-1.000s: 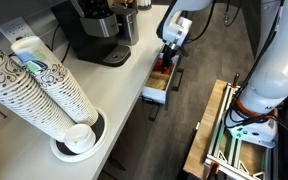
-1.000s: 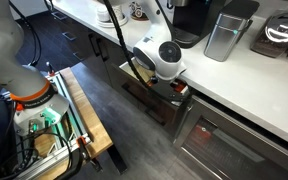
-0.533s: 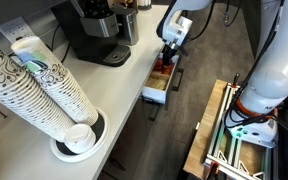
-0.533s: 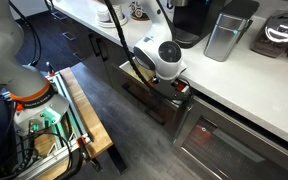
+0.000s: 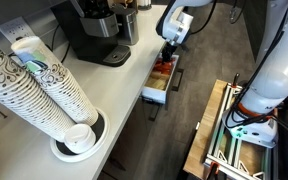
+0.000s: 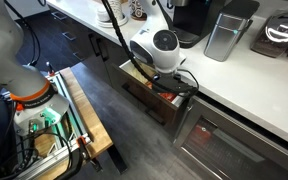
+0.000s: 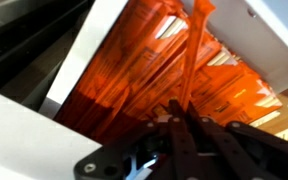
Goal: Remove one orange packet from the drawer
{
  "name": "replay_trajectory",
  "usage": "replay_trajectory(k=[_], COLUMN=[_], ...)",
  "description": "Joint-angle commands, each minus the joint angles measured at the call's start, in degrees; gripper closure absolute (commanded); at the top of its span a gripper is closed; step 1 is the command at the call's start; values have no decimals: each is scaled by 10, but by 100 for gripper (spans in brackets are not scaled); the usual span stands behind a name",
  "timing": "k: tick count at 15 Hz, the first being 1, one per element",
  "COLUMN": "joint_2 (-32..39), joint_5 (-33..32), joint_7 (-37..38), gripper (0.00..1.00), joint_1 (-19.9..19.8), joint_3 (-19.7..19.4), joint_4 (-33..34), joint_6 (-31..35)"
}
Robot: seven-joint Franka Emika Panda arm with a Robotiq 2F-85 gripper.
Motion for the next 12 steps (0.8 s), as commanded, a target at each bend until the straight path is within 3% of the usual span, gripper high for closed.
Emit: replay_trajectory(k=[1, 6, 12], joint_2=[-49, -99, -170], joint_5=[-59, -160, -160], joint_7=[-5, 1, -25], gripper=[91, 92, 92], joint_1=[16, 21, 2], joint_3=[-23, -60, -70], joint_4=[-55, -99, -127], joint_6=[20, 4, -46])
